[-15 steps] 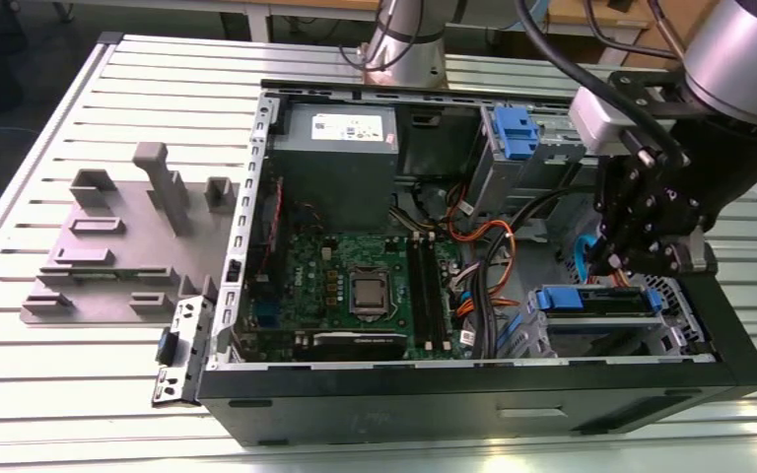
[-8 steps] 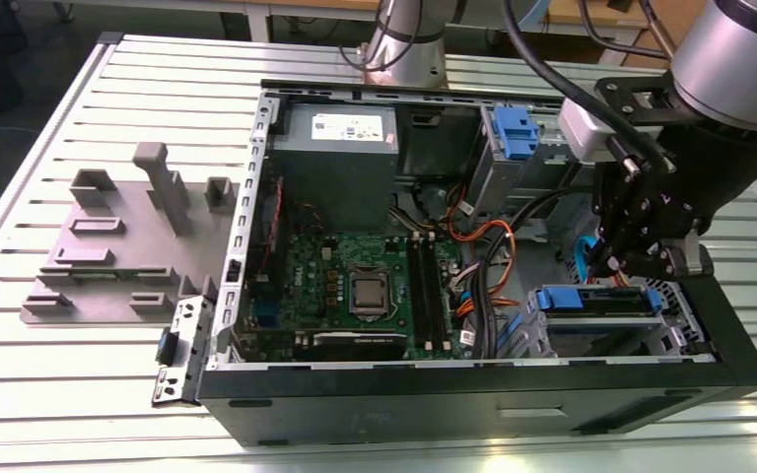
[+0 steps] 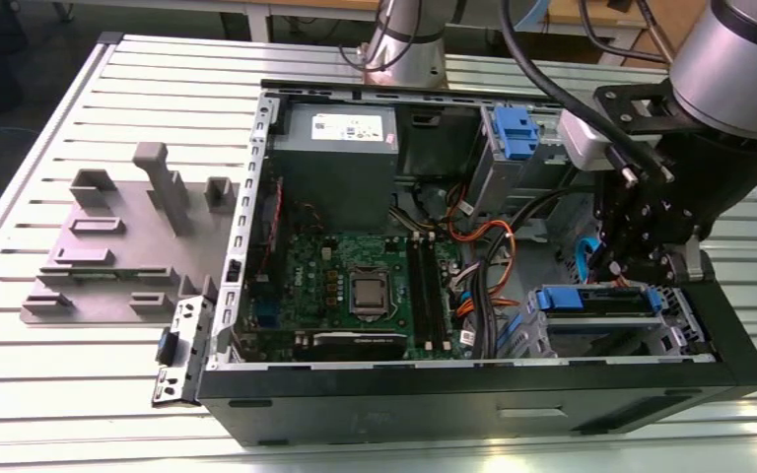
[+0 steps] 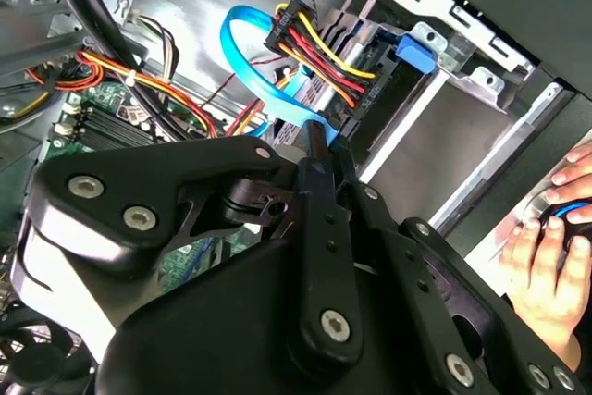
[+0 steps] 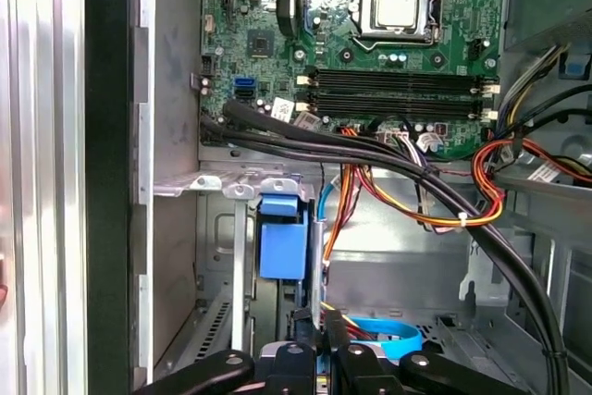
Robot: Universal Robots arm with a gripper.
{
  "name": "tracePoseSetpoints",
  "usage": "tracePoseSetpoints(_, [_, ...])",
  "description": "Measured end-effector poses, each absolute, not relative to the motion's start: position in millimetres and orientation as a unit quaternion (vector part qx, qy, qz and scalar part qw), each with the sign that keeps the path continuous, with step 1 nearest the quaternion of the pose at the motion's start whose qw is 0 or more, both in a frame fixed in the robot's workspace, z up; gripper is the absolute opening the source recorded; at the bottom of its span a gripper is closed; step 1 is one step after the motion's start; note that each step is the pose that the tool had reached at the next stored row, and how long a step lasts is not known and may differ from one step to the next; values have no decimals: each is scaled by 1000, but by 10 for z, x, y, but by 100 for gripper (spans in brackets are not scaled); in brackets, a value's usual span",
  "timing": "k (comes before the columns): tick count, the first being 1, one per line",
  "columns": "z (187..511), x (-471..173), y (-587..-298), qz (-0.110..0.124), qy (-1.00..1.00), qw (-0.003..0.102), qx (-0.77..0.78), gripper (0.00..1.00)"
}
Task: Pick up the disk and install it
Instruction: 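Insert the second disk wire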
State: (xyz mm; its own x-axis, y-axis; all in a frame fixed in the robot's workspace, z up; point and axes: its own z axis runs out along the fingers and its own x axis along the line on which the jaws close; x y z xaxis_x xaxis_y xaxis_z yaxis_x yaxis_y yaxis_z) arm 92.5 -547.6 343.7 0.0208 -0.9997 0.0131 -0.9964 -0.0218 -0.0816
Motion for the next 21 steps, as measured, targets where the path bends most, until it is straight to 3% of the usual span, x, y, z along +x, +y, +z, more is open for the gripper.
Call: tracePoseSetpoints(21, [3381, 879, -5546, -41, 699, 36, -713, 16])
